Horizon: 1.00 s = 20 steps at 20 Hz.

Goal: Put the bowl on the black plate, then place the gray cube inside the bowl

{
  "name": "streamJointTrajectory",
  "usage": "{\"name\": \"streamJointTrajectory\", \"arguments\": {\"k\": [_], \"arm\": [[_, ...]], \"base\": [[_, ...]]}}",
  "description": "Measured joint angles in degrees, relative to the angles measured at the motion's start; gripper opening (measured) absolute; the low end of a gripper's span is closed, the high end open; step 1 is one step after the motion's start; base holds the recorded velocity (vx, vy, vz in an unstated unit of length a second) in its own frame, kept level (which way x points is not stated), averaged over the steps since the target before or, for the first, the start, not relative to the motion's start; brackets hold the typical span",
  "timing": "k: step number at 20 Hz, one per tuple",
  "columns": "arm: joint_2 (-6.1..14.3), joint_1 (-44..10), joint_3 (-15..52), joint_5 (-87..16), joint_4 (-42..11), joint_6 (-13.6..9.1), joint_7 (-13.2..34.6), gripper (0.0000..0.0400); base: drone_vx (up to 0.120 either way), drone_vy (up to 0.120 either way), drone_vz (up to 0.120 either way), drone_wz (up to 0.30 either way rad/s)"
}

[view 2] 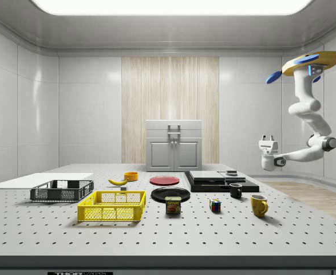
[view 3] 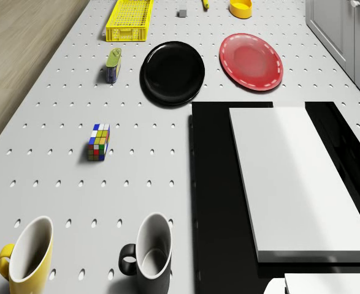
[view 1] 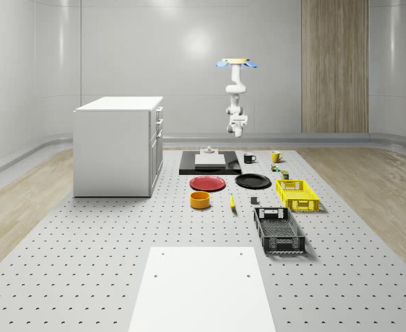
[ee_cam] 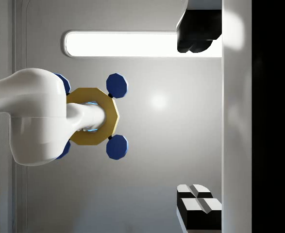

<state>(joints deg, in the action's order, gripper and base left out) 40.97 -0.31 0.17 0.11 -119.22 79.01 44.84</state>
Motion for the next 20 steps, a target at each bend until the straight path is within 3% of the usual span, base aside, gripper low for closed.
{"name": "streamJointTrajectory", "arguments": {"k": [7,20], "arm": [[-0.7,-0.1,0.0,0.0,1.9,-0.9,0.0,0.0400],[-0.5,-0.2,0.1,0.0,2.1,-0.7,-0.1,0.0400]], "base": [[0.120,-0.120,0.000,0.000],[0.120,-0.120,0.000,0.000]]}}
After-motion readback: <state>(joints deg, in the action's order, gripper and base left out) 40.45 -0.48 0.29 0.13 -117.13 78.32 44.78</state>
